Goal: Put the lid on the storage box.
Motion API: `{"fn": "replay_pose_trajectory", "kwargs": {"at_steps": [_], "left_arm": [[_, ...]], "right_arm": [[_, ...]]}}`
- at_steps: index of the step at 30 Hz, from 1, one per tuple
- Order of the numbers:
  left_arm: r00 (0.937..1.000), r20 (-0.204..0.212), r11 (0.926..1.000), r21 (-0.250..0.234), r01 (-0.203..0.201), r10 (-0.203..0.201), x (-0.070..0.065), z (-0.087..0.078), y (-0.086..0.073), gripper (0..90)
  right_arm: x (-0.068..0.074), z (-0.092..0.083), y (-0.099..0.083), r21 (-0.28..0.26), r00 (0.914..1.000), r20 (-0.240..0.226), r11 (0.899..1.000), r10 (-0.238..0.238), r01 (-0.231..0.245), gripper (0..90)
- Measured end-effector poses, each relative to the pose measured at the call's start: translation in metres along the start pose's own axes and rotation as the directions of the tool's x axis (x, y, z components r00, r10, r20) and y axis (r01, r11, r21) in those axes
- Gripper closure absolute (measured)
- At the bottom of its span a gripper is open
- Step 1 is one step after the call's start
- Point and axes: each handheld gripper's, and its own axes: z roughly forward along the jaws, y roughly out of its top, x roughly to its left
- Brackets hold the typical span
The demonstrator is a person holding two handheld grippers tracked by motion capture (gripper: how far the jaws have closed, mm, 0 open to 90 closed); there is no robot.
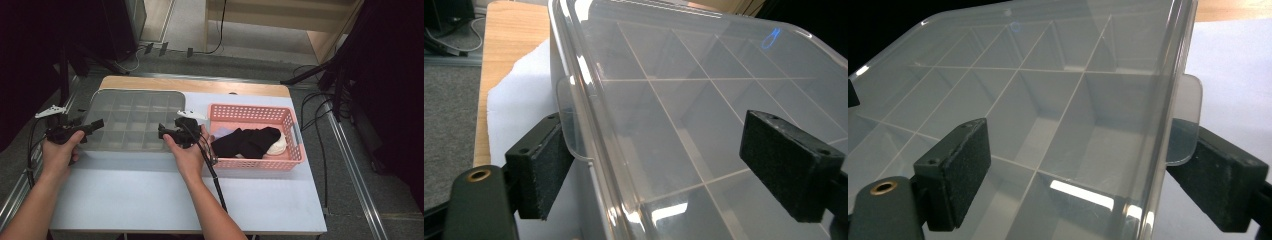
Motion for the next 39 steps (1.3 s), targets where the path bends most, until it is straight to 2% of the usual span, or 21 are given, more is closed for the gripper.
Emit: {"fn": "replay_pose_trajectory", "kwargs": {"at_steps": [4,5,11,15,18,21,22,24,27,30,35,37,39], "left_arm": [[0.9999,-0.01,0.9998,-0.018,0.01,-0.01,0.0,-0.003,0.001,23.1],[0.9996,-0.02,0.9997,-0.016,0.017,-0.018,-0.002,-0.004,0.001,24.1],[0.9988,-0.036,0.9991,-0.028,0.032,-0.033,-0.004,-0.009,0.002,28.5],[0.998,-0.05,0.9975,-0.062,0.035,-0.038,-0.007,-0.012,-0.002,30.2],[0.9982,-0.051,0.9967,-0.075,0.029,-0.033,-0.008,-0.016,-0.001,31.1],[0.9986,-0.05,0.9972,-0.072,0.016,-0.02,-0.008,-0.021,0.0,32.3],[0.9985,-0.049,0.9968,-0.078,0.02,-0.024,-0.009,-0.023,0.0,33.0],[0.9979,-0.047,0.9943,-0.099,0.039,-0.044,-0.01,-0.027,-0.001,39.4],[0.997,-0.044,0.9914,-0.118,0.058,-0.064,-0.013,-0.035,-0.001,42.2],[0.995,-0.038,0.9908,-0.103,0.088,-0.092,-0.012,-0.039,-0.004,44.7],[0.9942,-0.039,0.99,-0.104,0.096,-0.1,-0.013,-0.044,-0.007,46.2],[0.995,-0.05,0.9908,-0.108,0.081,-0.087,-0.017,-0.048,-0.01,46.7],[0.9945,-0.054,0.9903,-0.111,0.083,-0.089,-0.018,-0.049,-0.011,46.7]], "right_arm": [[0.001,-0.003,0.0,0.003,1.0,0.001,1.0,0.006,-0.006,14.4],[0.002,-0.005,0.0,0.013,0.9997,0.009,1.0,0.024,-0.024,14.8],[0.003,-0.009,0.001,0.035,0.9989,0.014,0.998,0.045,-0.045,18.2],[0.005,-0.015,0.0,0.016,0.9993,0.024,0.999,0.03,-0.03,22.2],[0.011,-0.021,0.001,-0.005,0.9988,0.05,1.0,-0.003,0.003,22.9],[0.014,-0.025,0.001,-0.016,0.9978,0.065,1.0,-0.012,0.013,24.8],[0.015,-0.026,0.001,-0.012,0.9977,0.068,1.0,-0.002,0.003,25.7],[0.015,-0.03,0.0,-0.013,0.9975,0.067,1.0,0.02,-0.019,29.2],[0.014,-0.032,0.001,-0.018,0.9974,0.067,1.0,0.027,-0.026,31.2],[0.015,-0.039,0.002,-0.021,0.9975,0.068,1.0,0.017,-0.016,35.6],[0.016,-0.045,-0.003,-0.013,0.9981,0.053,0.999,0.033,-0.032,38.8],[0.015,-0.047,-0.007,-0.011,0.9979,0.048,0.999,0.044,-0.044,38.8],[0.015,-0.047,-0.009,-0.018,0.9982,0.046,0.999,0.038,-0.037,38.8]]}}
